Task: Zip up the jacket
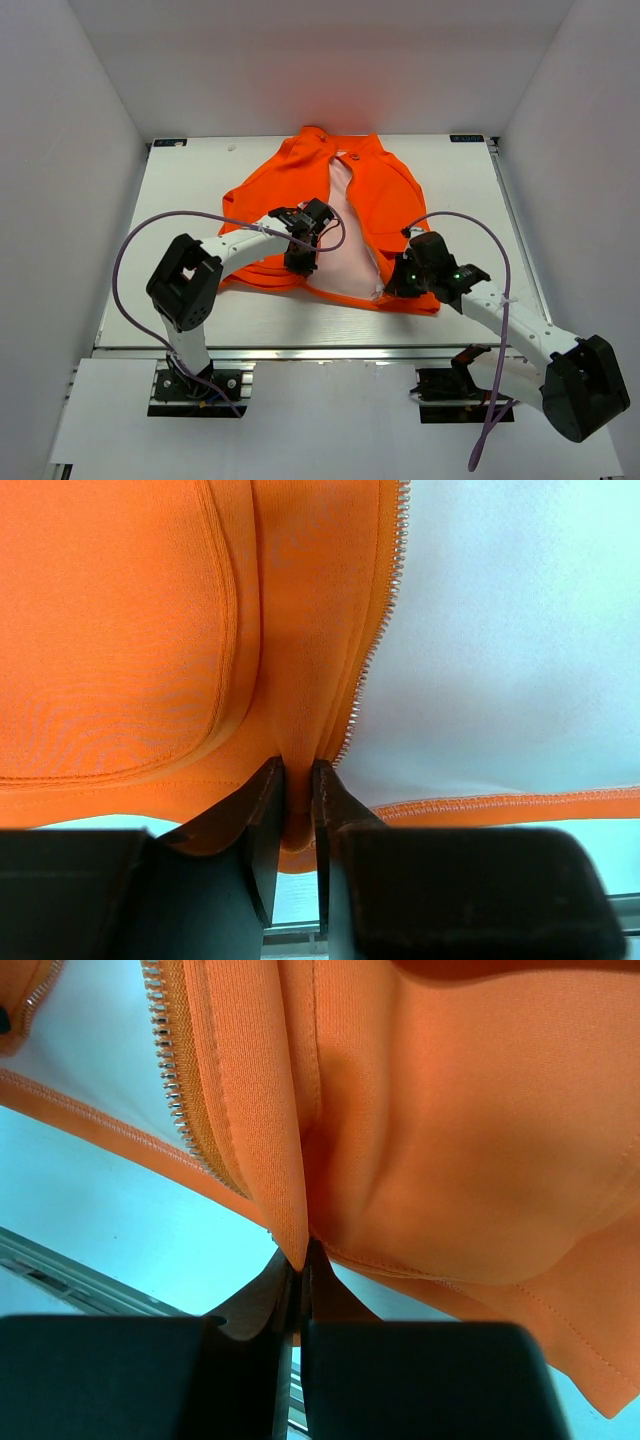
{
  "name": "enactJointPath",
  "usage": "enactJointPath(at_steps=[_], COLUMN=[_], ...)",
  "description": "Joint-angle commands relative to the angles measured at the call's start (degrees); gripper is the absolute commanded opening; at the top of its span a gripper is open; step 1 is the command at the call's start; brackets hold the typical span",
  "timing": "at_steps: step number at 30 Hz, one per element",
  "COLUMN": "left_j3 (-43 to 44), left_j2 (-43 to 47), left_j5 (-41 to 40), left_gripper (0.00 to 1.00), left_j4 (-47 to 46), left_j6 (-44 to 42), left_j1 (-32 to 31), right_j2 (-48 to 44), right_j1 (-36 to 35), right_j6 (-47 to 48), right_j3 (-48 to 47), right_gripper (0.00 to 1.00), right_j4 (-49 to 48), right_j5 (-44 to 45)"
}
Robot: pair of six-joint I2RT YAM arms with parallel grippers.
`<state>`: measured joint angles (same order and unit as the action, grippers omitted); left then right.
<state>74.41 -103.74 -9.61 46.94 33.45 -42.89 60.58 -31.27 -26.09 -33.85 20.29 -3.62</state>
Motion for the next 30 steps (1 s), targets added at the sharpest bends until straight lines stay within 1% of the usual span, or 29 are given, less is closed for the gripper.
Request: enactJointPath(at_steps=[1,2,4,9,14,15,16,19,25,26,28,29,30], left_j3=[0.21,-0.14,-0.58,-1.11,-1.11,-0.94,-0.85,-1.20,-0.94,-0.67,-0.67,-0.50,-0.32], left_j2=[2.14,2.14,1.79,0.82,-0.05,-0.32,-0.58,-1.37,-3.30,-3.57,-3.75,-3.75,-3.75], left_j5=[1.17,1.69,1.70,3.19,5.03,5.82,6.09,6.53,6.71,6.53,6.09,5.83,5.57], left_gripper=[0.30,0.33,0.35,0.42,0.44,0.47,0.52,0.54,0.53,0.49,0.44,0.39,0.37], left_j4=[-0.71,-0.88,-0.71,-0.27,-1.32,-1.32,-1.06,-1.14,-1.32,-1.32,-1.50,-1.67,-1.67], left_j6=[-0.84,-1.19,-1.81,-4.09,-4.88,-5.15,-5.24,-5.15,-5.06,-4.80,-4.62,-4.28,-4.27], left_j1=[-0.26,-0.17,-0.17,-0.17,-0.17,-0.17,-0.17,-0.17,-0.17,-0.17,-0.17,-0.26,-0.26], right_j2=[-0.64,-0.37,-0.20,0.07,-0.11,-0.19,-0.28,-0.28,-0.46,-0.55,-0.64,-0.64,-0.64], right_j1=[0.68,0.77,0.94,1.12,1.12,1.12,1.12,1.21,1.21,1.29,1.21,1.21,1.21], right_j6=[1.13,1.21,1.21,1.48,1.48,1.48,1.65,1.74,1.83,1.83,1.92,2.00,2.00], right_j3=[0.80,0.89,0.97,1.06,1.06,1.06,1.06,1.15,1.41,1.41,1.50,1.50,1.50], right_gripper=[0.00,0.00,0.00,0.00,0.00,0.00,0.00,0.00,0.00,0.00,0.00,0.00,0.00], right_j4=[-0.78,-0.78,-0.70,-0.69,-0.52,-0.52,-0.43,-0.34,-0.52,-0.61,-0.61,-0.43,-0.43], right_j5=[-0.51,-0.51,-0.51,-0.78,-0.87,-0.87,-0.87,-0.78,-0.87,-0.78,-0.52,-0.43,-0.34])
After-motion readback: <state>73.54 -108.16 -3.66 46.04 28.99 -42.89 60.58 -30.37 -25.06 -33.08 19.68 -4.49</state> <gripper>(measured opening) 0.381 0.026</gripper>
